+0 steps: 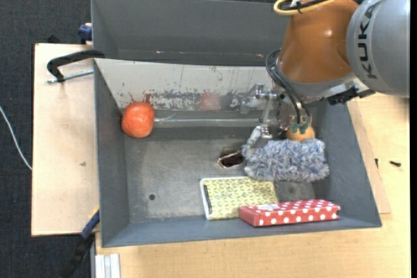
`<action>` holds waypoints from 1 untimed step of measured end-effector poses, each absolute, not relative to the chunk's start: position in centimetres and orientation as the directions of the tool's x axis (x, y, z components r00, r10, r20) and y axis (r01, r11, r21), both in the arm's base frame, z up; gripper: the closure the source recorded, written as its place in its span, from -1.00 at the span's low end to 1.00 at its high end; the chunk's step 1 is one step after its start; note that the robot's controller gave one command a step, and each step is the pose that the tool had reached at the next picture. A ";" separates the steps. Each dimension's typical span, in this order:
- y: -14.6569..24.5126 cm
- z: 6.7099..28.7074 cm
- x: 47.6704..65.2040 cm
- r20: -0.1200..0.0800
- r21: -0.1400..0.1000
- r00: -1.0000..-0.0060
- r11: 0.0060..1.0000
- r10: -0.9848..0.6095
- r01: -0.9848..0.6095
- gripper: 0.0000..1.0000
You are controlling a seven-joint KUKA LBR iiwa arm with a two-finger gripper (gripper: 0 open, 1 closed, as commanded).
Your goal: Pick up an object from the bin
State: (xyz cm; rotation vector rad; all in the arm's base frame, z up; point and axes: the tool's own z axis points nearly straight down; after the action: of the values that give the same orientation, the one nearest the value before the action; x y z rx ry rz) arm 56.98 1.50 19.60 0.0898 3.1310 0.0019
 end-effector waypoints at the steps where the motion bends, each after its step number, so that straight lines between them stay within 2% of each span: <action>1: 0.9 15.1 56.5 -0.002 0.001 -1.000 1.000 0.020 0.020 -1.00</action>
Offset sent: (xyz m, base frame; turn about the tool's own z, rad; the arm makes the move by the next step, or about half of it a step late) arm -0.0217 -0.0030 -0.1260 -0.0087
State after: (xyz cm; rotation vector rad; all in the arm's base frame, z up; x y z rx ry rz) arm 56.53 0.95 15.14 0.0311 3.1395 0.0022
